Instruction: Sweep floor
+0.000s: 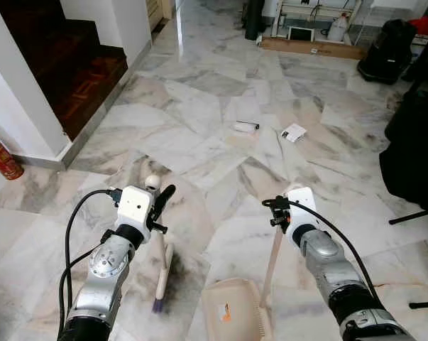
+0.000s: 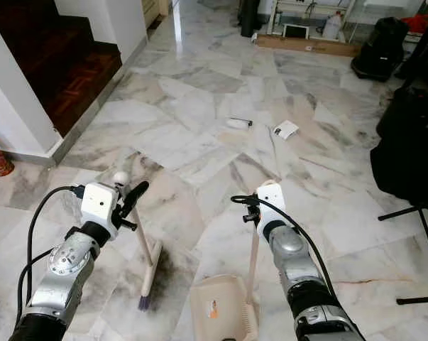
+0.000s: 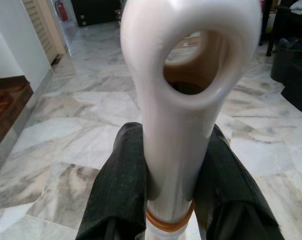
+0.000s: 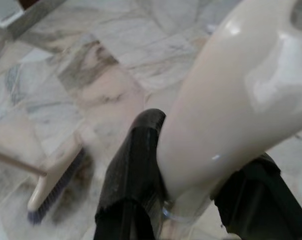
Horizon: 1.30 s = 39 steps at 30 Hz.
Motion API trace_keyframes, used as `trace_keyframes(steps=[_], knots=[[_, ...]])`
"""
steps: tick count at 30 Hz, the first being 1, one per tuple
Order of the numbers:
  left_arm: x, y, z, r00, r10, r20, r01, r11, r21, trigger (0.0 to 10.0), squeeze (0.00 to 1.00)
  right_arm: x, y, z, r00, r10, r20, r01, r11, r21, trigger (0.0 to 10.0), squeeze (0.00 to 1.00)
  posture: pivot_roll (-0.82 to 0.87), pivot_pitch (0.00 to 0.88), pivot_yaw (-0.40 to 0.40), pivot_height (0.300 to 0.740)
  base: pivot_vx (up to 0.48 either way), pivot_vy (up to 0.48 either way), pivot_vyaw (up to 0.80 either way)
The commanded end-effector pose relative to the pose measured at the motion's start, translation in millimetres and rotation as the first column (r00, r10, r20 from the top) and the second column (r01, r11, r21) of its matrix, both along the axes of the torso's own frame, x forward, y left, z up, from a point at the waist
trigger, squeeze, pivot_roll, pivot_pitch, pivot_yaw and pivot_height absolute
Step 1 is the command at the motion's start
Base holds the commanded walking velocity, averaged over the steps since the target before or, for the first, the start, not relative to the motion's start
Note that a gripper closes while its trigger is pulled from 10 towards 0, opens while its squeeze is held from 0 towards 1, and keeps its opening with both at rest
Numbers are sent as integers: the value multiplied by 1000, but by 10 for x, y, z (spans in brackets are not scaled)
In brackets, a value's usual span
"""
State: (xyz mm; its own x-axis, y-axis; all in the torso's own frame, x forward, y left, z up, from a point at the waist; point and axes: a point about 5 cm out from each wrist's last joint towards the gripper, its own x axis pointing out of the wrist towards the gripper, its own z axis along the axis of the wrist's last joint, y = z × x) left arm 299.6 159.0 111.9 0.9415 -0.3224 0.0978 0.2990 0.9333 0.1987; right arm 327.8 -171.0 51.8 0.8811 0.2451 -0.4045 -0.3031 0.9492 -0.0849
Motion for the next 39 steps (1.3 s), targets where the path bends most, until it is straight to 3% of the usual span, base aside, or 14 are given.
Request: trace_keyframes(steps=[1,8,29,39], knots=[[25,-7,71,1000,-5,28,5,1000,6,10000,0,-239,42,-342,978,72,-193,-77,997,-20,10000,0,-20,114,-22,740,0,0,0],[31,1,68,1000,-7,25,7,1000,7,10000,0,-305,54,-354,958,185,-220,-192,981,-10,10000,0,-21,113,-19,740,0,0,0],[27,-1,61,1000,-13,15,13,1000,7,10000,0,-452,14,-404,905,324,-277,-335,942,8,10000,0,-17,113,-16,740,0,0,0],[32,-1,62,1000,-13,16,13,1000,10,10000,0,-449,1,-404,910,312,-274,-327,945,-9,10000,0,-19,113,-15,740,0,0,0]])
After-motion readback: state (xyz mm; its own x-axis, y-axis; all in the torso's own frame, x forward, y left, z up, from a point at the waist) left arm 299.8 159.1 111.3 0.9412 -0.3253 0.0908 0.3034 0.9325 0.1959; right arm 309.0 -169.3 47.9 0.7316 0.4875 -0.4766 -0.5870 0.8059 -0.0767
